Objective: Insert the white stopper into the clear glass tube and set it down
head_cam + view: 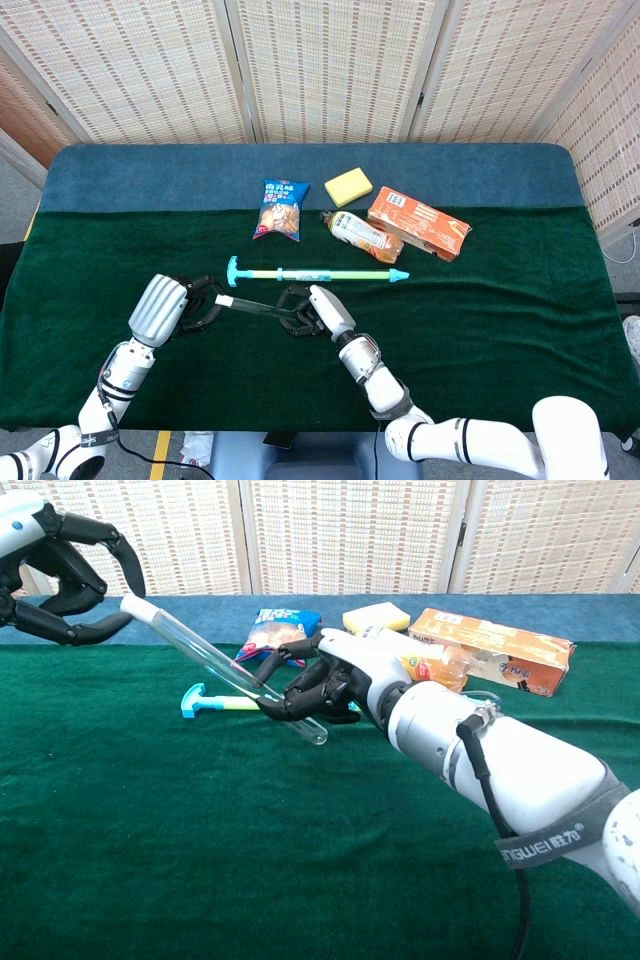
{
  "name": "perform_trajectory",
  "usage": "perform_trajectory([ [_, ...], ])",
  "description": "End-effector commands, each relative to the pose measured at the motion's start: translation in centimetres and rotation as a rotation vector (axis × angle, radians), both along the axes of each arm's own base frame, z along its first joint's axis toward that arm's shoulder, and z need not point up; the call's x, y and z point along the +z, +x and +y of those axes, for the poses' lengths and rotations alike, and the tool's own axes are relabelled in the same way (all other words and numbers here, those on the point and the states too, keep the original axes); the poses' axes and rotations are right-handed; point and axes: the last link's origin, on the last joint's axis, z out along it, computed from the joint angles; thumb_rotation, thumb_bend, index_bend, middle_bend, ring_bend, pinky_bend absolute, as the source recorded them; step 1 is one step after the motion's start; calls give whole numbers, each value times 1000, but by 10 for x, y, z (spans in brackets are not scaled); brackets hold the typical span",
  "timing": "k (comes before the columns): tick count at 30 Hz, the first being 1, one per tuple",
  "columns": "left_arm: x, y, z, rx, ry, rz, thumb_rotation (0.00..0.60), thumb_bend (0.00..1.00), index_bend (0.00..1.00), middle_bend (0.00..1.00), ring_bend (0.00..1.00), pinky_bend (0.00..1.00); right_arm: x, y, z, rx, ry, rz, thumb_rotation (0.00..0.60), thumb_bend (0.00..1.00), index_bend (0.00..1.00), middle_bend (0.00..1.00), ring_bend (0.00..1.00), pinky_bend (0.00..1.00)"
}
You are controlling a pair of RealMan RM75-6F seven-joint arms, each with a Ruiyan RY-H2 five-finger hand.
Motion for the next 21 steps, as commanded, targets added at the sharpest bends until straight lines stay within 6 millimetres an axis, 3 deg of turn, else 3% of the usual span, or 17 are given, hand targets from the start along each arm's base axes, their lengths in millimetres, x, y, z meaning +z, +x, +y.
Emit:
perform_trajectory([
  [1, -1, -1, -1, -15, 36, 29, 600, 531, 655, 970, 869, 779, -1, 1, 1, 0, -2, 2, 600, 431, 831, 974, 1000, 1000],
  [21, -7, 1, -8, -48, 45, 73, 600, 531, 659, 970, 868, 779, -7, 11, 6, -12, -8, 14, 600, 431, 835, 979, 1000, 1000],
])
